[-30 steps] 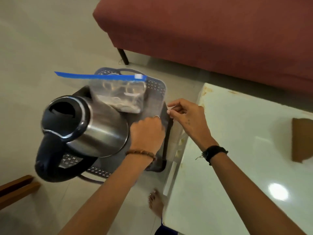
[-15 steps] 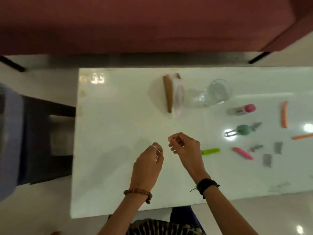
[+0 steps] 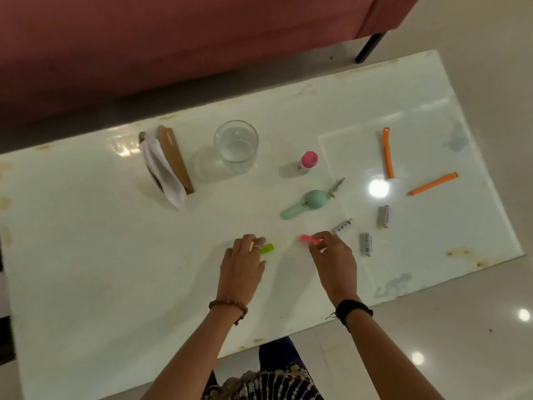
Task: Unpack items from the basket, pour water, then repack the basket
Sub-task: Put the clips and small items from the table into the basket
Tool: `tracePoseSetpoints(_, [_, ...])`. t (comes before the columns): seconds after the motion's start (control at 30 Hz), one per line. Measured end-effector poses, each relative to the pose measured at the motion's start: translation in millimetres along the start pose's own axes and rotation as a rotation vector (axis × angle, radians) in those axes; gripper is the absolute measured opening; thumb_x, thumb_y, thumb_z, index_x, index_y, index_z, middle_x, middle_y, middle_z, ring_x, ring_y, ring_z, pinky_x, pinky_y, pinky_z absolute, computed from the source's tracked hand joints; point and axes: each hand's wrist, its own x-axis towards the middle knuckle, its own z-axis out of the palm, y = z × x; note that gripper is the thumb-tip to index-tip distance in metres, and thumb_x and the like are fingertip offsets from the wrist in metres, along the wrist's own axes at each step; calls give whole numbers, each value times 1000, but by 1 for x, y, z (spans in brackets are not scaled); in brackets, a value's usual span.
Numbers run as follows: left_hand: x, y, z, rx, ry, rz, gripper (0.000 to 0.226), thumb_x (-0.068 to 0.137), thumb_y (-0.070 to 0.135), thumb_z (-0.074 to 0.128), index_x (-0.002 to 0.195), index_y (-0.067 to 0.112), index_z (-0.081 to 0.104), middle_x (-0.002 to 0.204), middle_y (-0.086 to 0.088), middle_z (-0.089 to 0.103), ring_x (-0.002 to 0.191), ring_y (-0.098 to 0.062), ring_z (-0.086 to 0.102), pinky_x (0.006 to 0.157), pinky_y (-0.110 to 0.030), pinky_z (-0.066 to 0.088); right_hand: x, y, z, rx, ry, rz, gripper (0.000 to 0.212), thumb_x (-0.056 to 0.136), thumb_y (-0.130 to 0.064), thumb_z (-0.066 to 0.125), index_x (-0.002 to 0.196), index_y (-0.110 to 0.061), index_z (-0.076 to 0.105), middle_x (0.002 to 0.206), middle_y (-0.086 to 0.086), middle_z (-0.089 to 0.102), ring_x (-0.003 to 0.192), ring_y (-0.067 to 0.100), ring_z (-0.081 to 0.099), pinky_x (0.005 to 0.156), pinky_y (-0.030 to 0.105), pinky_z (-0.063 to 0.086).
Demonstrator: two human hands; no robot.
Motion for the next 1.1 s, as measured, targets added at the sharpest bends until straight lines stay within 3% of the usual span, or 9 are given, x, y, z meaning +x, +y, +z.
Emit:
tracePoseSetpoints(0.13, [14,0,8,88,-33,-10,44,85,29,58,127,18,47,122,-2,50,110,-22,49,87,-32,39,15,16,1,-166,-19,-91,22,88,-22,55,110,-19,59,101,-1,64,86,19,63,59,25,43])
tracePoseSetpoints(0.33, [20,3,14,24,18,-20,25,91,23,50,114,14,55,110,-3,56,99,-22,53,80,-31,38,20,22,6,-269,-19,-149,18,91,-27,54,93,-11,63,92,3,59,78,24,63,53,28,42])
tracePoseSetpoints(0.43, [15,6,7,-149,75,-108,20,88,21,56,107,13,59,104,-4,58,95,-23,55,79,-32,41,14,13,5,-151,2,-86,26,89,-37,56,88,-14,65,89,1,56,70,21,60,53,28,44])
tracePoseSetpoints(0.53, [0,6,-9,-368,190,-230,18,84,23,62,101,17,61,100,0,60,89,-20,58,74,-30,47,-1,-7,3,89,-11,-11,22,85,-42,62,83,-21,67,87,-4,56,62,9,56,53,17,39])
tracePoseSetpoints(0.67, [-32,-13,-43,-542,322,-327,17,82,27,65,98,22,62,93,10,59,73,-2,55,58,-5,39,-34,-59,6,348,-106,20,6,80,-29,69,80,-26,65,77,-12,65,60,-6,56,55,5,41])
tracePoseSetpoints(0.73, [-55,-33,-66,-637,403,-373,16,80,26,67,96,23,63,88,14,57,71,3,55,58,-3,41,-55,-94,16,390,-154,-27,3,80,-30,69,80,-28,66,76,-17,66,57,-6,53,55,6,41])
tracePoseSetpoints(0.9, [-123,-111,-125,-817,596,-526,19,77,25,70,87,38,59,84,20,58,75,1,58,61,-12,49,-114,-189,64,423,-315,-120,7,79,-34,68,81,-28,70,76,-15,67,55,-1,50,59,26,46])
tracePoseSetpoints(1.0, [-176,-172,-156,-837,729,-605,30,75,25,71,81,48,53,84,22,57,79,11,55,63,-8,48,-154,-250,107,440,-436,-188,7,77,-34,70,78,-28,71,73,-12,66,53,1,47,59,25,42])
tracePoseSetpoints(1.1, [-233,-243,-180,-869,866,-682,31,76,19,71,82,45,56,85,18,59,76,10,58,62,-3,45,-203,-312,162,424,-571,-292,8,77,-32,71,79,-25,70,71,-13,65,55,-2,50,58,21,40])
